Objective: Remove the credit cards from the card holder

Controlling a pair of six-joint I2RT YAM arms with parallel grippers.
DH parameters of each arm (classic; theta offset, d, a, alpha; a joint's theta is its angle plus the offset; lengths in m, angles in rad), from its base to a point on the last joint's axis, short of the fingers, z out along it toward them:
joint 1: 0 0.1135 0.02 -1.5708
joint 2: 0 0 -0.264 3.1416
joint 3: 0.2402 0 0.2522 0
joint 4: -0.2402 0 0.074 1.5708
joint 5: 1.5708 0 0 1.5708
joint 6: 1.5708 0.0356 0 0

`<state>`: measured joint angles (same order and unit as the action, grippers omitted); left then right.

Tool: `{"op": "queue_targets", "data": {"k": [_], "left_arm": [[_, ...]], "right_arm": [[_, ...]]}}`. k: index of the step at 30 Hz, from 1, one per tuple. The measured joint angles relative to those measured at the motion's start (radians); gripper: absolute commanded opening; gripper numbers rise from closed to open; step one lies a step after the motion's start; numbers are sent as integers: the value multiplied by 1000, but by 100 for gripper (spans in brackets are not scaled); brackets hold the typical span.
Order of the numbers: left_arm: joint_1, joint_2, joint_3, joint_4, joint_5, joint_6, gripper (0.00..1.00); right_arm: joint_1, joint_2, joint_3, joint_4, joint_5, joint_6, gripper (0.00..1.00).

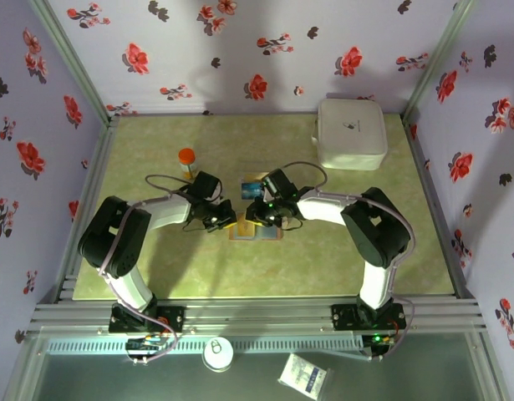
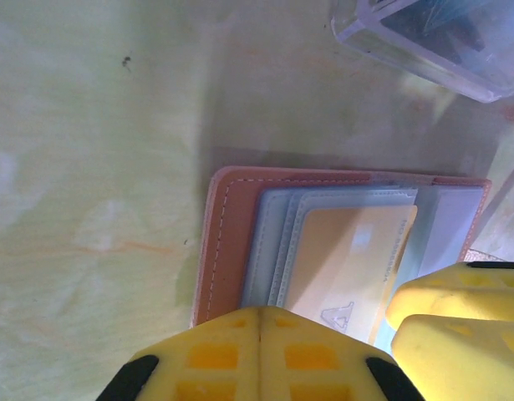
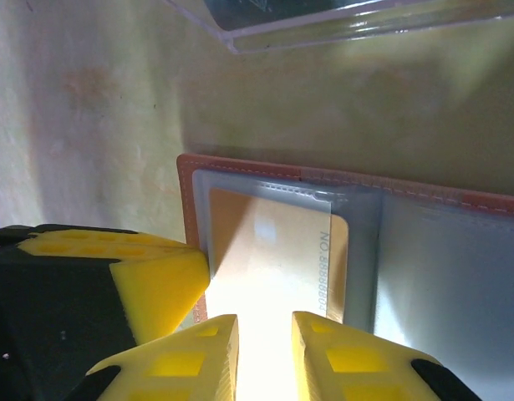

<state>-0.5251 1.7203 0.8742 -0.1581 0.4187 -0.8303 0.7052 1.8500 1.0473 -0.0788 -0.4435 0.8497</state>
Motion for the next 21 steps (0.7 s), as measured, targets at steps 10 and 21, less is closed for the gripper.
{"op": "queue_targets", "data": {"k": [10,21], "left_arm": [[0,0,0,0,0,0,6],[0,-1,0,0,0,0,6]], "right_arm": [[0,2,-1,-39,28,-7,25],[0,-8,-1,-76,58,-29,25]]}}
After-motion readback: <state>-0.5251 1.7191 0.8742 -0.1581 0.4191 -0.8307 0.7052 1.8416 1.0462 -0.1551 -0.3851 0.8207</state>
